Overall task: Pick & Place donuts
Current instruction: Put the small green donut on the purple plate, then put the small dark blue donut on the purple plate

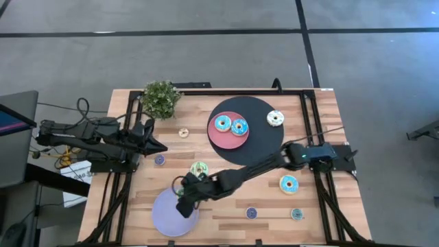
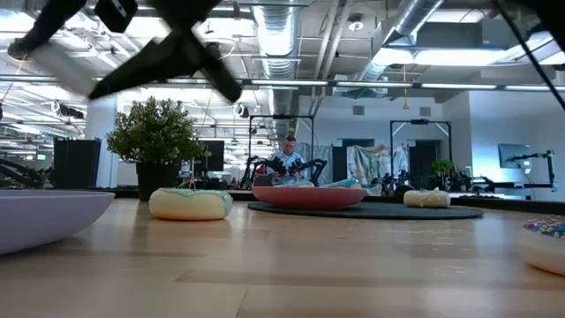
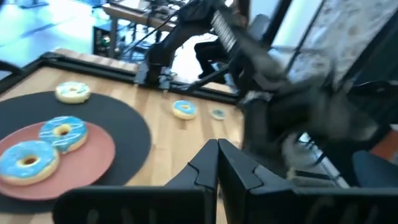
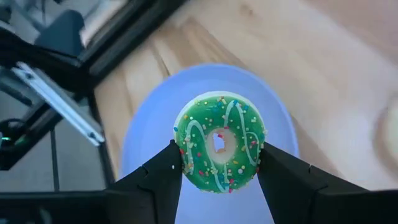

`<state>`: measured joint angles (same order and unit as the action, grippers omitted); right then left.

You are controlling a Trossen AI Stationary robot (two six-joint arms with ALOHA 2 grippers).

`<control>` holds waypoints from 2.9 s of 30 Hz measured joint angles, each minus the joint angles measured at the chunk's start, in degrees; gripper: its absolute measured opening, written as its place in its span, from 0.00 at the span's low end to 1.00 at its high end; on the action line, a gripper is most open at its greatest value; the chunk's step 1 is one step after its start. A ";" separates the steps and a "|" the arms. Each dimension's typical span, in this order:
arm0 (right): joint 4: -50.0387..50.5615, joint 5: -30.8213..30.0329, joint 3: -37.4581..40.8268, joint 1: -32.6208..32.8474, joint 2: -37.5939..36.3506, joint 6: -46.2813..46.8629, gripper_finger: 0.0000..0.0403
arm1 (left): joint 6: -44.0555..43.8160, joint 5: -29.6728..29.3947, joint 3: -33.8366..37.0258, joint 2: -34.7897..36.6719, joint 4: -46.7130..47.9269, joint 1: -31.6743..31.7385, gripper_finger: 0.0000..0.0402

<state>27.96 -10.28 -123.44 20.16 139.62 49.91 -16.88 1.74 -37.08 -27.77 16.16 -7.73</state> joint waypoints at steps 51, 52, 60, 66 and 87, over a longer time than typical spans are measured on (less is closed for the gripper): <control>28.60 7.89 -10.73 -0.51 -3.16 -2.03 0.62 | -0.88 3.50 0.00 1.20 4.26 -0.01 0.00; 30.27 7.51 -10.23 0.47 -3.90 -2.23 0.62 | -0.88 3.36 0.00 1.20 4.23 -0.01 0.00; 40.23 7.07 -0.40 7.90 -7.52 6.08 0.62 | -0.88 2.25 0.00 1.18 4.48 0.00 0.00; 37.08 8.93 10.59 12.74 -11.50 17.22 0.62 | -0.88 2.09 0.00 1.20 4.50 0.00 0.00; 26.99 7.93 29.29 27.65 -17.78 49.53 0.62 | -1.40 2.01 0.00 1.18 4.50 0.00 0.00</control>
<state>54.94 -2.35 -94.15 47.80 121.84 99.44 -18.28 3.75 -37.08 -26.59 20.67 -7.73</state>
